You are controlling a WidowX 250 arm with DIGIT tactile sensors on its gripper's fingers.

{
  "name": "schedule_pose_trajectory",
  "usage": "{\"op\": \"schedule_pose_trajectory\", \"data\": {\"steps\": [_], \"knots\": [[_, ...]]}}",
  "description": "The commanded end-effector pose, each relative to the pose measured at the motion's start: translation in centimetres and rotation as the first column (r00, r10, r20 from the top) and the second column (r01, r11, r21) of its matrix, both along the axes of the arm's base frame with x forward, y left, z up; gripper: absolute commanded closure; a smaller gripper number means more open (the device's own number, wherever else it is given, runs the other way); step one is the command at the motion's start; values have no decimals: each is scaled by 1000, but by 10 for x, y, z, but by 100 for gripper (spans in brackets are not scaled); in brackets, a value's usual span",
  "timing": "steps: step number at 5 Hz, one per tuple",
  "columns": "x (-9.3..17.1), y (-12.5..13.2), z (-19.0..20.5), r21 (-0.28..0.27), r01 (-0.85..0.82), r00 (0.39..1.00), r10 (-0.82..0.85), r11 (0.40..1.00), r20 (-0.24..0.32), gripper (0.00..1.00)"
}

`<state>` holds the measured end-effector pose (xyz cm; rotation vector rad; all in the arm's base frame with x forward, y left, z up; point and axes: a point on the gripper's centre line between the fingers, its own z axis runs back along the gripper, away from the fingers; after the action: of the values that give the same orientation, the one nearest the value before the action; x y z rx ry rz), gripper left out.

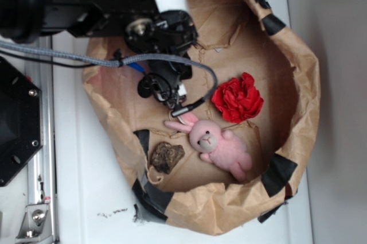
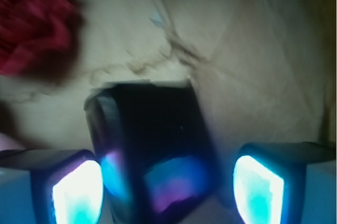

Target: Grab the black box.

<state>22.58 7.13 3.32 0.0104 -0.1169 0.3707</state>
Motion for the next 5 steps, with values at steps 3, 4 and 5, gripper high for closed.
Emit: {"op": "schedule_pose_trajectory", "data": {"steps": [3, 4, 5], "knots": [[10, 4, 11, -20, -4, 1000, 4, 1000, -24, 100], [9, 4, 11, -23, 2, 1000, -3, 1000, -29, 100], [10, 6, 16, -37, 12, 1000, -13, 999, -28, 100]]}}
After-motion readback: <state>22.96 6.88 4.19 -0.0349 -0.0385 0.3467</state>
